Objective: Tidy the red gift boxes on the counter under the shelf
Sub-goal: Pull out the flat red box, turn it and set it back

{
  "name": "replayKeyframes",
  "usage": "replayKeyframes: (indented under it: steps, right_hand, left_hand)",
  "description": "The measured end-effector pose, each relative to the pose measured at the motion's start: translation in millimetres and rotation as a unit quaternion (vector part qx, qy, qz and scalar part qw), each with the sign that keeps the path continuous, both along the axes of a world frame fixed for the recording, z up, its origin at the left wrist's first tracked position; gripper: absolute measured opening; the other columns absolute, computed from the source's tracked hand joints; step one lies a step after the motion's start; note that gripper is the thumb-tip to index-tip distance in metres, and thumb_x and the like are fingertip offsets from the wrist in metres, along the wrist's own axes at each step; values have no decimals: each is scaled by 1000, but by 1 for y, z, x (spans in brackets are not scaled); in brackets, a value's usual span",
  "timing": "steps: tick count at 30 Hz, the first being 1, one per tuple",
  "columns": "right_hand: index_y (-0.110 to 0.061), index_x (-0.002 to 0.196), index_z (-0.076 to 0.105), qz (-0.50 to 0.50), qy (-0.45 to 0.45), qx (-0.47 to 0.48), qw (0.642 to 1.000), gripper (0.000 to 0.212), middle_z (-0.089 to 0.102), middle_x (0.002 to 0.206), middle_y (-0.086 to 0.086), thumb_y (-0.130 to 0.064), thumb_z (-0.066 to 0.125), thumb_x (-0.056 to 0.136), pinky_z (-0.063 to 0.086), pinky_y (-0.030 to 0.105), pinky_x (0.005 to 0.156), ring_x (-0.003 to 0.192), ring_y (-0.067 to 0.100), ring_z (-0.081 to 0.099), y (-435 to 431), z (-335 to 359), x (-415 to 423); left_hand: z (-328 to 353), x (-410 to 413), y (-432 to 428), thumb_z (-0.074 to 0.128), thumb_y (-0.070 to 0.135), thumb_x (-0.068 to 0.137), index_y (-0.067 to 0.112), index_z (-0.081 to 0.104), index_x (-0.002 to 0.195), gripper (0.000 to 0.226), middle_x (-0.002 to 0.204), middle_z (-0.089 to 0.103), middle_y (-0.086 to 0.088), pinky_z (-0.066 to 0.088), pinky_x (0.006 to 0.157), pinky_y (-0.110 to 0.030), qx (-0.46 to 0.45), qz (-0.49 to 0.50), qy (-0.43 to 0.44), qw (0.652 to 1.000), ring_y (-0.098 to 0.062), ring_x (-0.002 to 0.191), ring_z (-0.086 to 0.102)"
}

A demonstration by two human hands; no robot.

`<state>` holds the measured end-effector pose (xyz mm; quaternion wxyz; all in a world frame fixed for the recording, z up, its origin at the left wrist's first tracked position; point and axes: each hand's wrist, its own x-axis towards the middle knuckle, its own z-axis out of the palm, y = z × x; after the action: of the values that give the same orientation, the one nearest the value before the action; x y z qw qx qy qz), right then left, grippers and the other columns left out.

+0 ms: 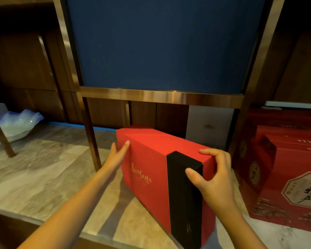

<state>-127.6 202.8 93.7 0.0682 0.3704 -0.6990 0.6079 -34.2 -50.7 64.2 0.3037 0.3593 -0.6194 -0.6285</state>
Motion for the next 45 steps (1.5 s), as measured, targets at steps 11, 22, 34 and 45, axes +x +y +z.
replayKeyframes:
  steps: [11, 22, 34, 45]
  right_hand:
    - [-30, 98, 59, 201, -144, -36, 968, 44, 61, 95, 12, -36, 70, 56, 55, 20, 60, 76, 12, 69, 9, -9, -46]
    - [-45, 145, 16, 94, -249, 113, 957, 117, 38, 147, -10, -93, 46, 42, 37, 44, 109, 132, 17, 43, -30, -2, -75]
    - [-15, 137, 44, -28, -306, 17, 952, 79, 54, 136, 12, -62, 53, 75, 42, 50, 105, 124, 30, 52, -65, -39, -110]
    - [-14, 141, 38, -53, -318, 27, 946, 101, 46, 144, 13, -73, 54, 60, 39, 50, 108, 131, 30, 46, -77, -45, -140]
  left_hand:
    - [-56, 57, -87, 89, 42, 36, 7, 59, 108, 85, 71, 77, -3, 58, 49, -28, 154, -123, 43, 979, -13, 62, 73]
    - [-57, 52, -95, 62, 39, 81, 23, 59, 103, 28, 76, 77, 11, 58, 63, -21, 7, -64, 158, 985, -7, 71, 71]
    - [-44, 4, -112, 71, 43, 72, 21, 53, 121, 57, 105, 68, 2, 58, 68, -21, -31, -145, 121, 981, -2, 82, 71]
    - [-62, -22, -123, 80, 66, 41, 34, 58, 109, 79, 97, 75, 16, 57, 73, -23, -24, -176, 83, 981, -3, 91, 70]
